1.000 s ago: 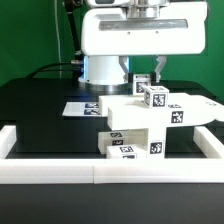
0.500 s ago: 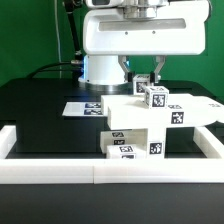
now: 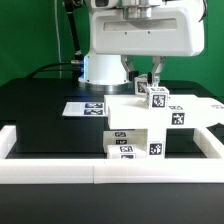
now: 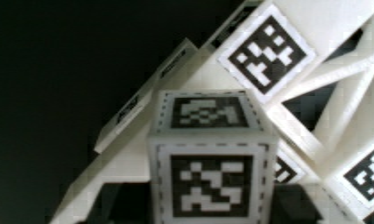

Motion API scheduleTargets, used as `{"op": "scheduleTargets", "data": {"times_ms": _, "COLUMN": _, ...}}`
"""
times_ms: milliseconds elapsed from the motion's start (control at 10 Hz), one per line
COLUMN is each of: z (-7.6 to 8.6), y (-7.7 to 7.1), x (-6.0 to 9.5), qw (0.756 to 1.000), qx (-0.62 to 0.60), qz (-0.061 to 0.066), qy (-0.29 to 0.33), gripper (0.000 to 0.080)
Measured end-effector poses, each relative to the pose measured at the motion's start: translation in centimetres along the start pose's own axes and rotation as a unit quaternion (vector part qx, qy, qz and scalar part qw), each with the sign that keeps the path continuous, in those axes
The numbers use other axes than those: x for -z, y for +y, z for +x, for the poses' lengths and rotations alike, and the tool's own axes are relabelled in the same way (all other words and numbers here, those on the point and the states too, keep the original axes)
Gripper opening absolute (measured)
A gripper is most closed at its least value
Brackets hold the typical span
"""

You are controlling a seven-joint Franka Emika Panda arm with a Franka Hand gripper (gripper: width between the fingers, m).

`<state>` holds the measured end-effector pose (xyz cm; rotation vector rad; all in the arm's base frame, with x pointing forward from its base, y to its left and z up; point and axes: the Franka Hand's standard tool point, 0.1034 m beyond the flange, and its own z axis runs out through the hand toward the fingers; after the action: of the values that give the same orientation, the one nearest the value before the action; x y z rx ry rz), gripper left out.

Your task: Assemble chair

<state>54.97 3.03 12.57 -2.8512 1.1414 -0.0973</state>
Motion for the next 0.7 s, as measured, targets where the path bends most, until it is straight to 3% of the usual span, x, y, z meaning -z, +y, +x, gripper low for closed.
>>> {"op": "scheduleTargets", "data": {"times_ms": 300, "z": -0.16, "y": -0.15, "x": -0.03, "qw": 0.995, "qx": -0.100, "qz": 0.003, "qy": -0.003, "gripper": 0.0290}}
{"op": "scheduleTargets", "data": {"times_ms": 600, "z": -0.22, "y": -0.20, "x": -0.04, "qw": 0.993, "qx": -0.121, "qz": 0.003, "qy": -0.003, "gripper": 0.0295}}
{"op": "scheduleTargets", "data": {"times_ms": 700, "z": -0.25, "y": -0.21, "x": -0.05, "qw": 0.994, "qx": -0.106, "qz": 0.003, "qy": -0.003, "gripper": 0.0511}}
